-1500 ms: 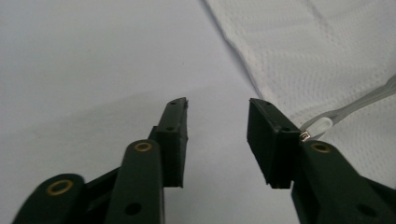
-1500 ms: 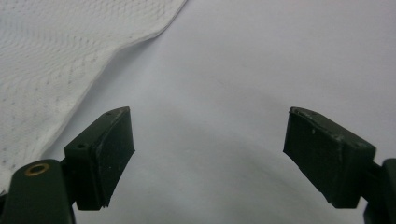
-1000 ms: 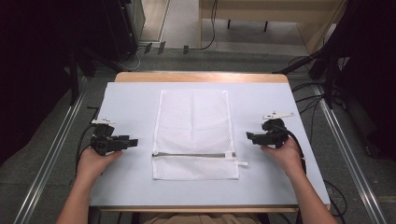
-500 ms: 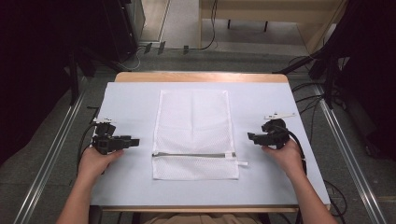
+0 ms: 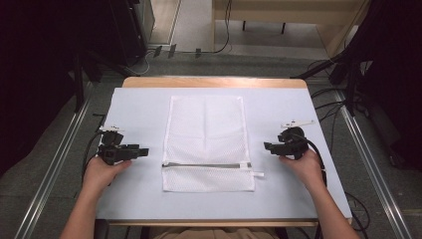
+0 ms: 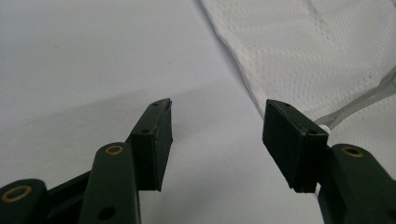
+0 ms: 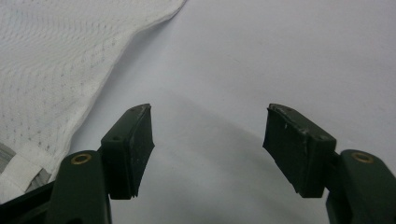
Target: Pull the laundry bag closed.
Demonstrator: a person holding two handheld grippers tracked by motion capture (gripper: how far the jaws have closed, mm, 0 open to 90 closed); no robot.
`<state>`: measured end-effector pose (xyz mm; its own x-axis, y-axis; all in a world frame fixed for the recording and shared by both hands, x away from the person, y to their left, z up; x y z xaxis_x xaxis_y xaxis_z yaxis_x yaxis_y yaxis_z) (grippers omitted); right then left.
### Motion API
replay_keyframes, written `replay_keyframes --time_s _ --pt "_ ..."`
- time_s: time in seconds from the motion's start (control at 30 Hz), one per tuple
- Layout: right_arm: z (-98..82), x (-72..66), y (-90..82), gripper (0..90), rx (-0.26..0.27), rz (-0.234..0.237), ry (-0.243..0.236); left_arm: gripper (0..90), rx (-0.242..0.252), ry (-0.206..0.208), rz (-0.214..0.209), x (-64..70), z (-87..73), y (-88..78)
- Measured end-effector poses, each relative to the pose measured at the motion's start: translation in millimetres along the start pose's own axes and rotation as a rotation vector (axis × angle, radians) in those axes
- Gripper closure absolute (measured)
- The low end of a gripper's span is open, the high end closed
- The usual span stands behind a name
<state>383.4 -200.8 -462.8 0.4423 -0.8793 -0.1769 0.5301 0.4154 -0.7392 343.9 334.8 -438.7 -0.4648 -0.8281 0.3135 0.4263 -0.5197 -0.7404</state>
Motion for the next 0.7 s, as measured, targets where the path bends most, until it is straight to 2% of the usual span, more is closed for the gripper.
replay_keyframes --time_s 0.23,0.7 --pt "0.2 -3.4 -2.9 35.1 -0.001 -0.001 -0.007 41.1 -0.015 0.01 -0.014 3.9 -0.9 -1.7" --pt "2.0 -17.1 -7.0 39.4 -0.022 0.015 -0.034 39.1 -0.006 0.037 -0.031 15.7 -0.3 -5.7"
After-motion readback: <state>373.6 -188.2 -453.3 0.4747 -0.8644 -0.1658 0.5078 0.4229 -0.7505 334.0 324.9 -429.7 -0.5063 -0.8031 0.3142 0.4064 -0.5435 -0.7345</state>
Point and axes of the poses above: each handheld gripper's, and its own axes: y roughly forward along the jaws, z roughly out of its top, x roughly to its right, the point moved 1 cm from there along y, roughly forward along the jaws, and after that the axes turned 3 degrees about y, right-handed, at the moved point
